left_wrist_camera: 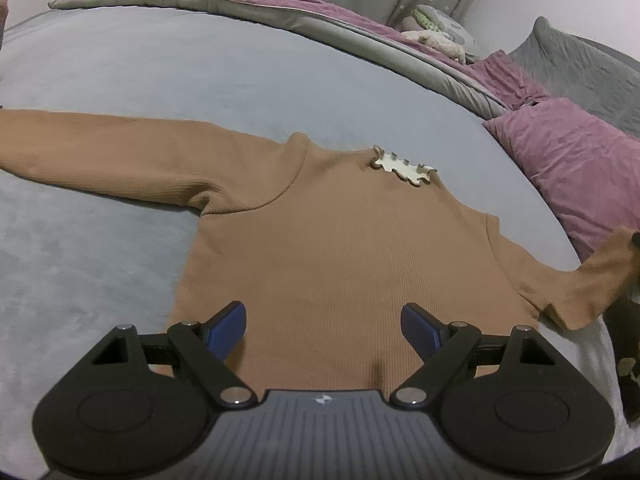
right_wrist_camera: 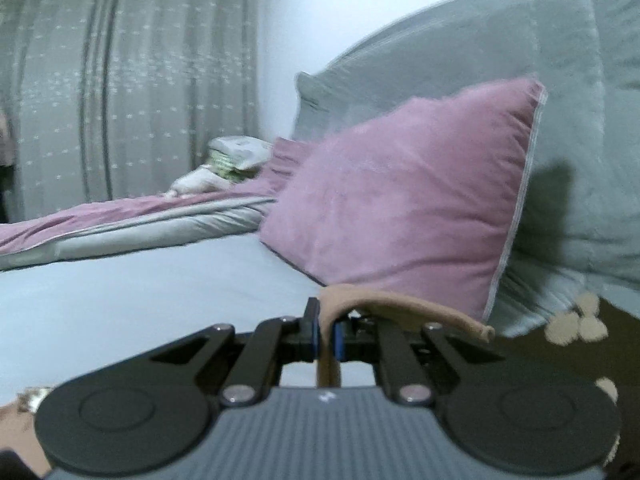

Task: Fold clothes
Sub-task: 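Grasp the sleeve cuff with the right gripper, then fold the held sleeve across the sweater body with the right gripper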

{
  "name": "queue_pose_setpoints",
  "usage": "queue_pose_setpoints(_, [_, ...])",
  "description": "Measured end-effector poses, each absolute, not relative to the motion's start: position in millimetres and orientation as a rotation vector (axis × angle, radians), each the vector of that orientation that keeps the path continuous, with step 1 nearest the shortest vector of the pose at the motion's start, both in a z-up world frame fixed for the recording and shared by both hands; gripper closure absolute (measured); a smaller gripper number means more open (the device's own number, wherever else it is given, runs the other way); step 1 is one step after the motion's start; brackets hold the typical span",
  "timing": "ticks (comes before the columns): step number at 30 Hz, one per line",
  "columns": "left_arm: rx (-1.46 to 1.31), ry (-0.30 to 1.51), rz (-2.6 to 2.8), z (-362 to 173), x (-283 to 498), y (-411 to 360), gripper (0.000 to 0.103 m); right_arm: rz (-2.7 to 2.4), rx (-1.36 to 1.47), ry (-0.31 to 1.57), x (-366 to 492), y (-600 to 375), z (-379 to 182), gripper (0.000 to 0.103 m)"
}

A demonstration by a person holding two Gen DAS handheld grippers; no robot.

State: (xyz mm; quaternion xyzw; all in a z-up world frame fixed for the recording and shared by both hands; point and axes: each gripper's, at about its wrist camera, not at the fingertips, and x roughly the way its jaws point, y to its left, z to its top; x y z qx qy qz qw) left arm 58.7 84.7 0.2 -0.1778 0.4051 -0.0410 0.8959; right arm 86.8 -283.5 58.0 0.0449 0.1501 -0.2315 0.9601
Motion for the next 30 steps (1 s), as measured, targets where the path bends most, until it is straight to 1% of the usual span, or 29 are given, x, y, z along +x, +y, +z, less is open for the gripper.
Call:
queue_pose_setpoints(6, [-0.39,0.83,-0.077,3,59,90,0.018,-0.378,0.03,0.28,90,-230,81,0.096])
queue_pose_setpoints(13, [-0.404,0.822,-0.079,5,59,93,0.018,-0.289,-0.021,0.277,94,-172,89,0.096])
queue_pose_setpoints(22, [-0.416,0.832,-0.092,5,61,92,0.018,-0.162,-0.108,0.345,99,-98,63,0.096])
queue_pose_setpoints(30, [-0.421,0.844,-0.099,4,63,88,0.018,-0.067,-0.18,0.487,103,-49,15,0.096])
